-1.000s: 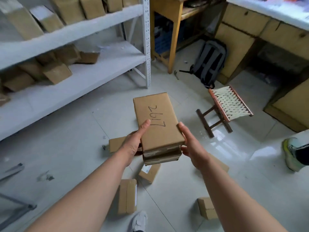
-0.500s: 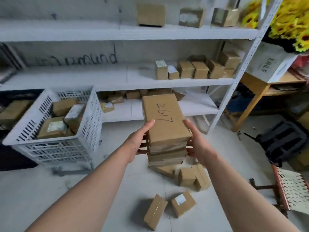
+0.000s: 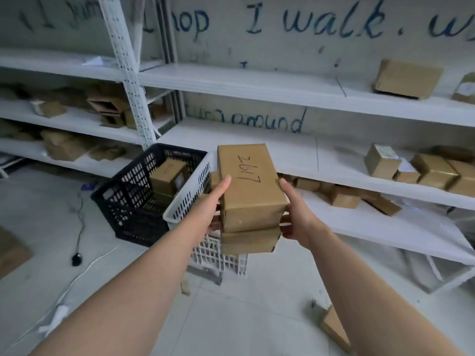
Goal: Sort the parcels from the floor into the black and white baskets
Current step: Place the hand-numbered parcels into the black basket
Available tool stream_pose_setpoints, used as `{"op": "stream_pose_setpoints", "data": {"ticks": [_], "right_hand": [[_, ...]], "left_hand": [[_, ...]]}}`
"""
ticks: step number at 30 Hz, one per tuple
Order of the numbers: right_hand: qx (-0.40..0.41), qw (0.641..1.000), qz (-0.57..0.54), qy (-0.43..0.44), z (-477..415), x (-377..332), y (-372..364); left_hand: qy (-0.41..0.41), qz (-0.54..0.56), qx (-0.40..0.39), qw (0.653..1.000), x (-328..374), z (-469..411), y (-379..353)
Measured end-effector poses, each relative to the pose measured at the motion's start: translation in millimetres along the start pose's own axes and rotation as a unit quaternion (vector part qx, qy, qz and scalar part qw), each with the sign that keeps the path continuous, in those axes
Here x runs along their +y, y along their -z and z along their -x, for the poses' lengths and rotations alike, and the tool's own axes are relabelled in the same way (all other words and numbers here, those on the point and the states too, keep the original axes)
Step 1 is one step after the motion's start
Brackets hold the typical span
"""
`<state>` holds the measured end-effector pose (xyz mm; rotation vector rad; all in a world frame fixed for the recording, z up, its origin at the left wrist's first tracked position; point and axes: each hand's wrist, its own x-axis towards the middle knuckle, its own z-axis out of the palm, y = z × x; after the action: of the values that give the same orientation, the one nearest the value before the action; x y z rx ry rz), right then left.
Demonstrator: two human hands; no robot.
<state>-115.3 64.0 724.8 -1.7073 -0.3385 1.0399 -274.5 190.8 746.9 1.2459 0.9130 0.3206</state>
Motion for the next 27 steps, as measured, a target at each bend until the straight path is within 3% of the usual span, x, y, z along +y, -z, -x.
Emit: {"op": "stream_pose_setpoints", "data": {"ticks": [6,12,24,27], "right_hand": [[-0.04,0.999,-0.025,0.01,-75.4,-59.1,-137.2],[-0.077,0.997,0.007,-0.006,-126.8,-91.4,-219.5],[-0.122,0.988,0.058,-0.076,-269.4,-123.4,-300.1],[-0.121,0.987,0.068,-0.08,-293.9,-131.6,-305.4]], "left_hand": [[-0.022,0.013,0.061,0.998,48.8,-66.0,132.5],[-0.009,0.046,0.099,0.994,65.2,-121.8,212.2],[0.052,0.079,0.141,0.985,68.4,-270.2,298.5],[0.061,0.089,0.119,0.987,67.9,-304.3,309.9]]}}
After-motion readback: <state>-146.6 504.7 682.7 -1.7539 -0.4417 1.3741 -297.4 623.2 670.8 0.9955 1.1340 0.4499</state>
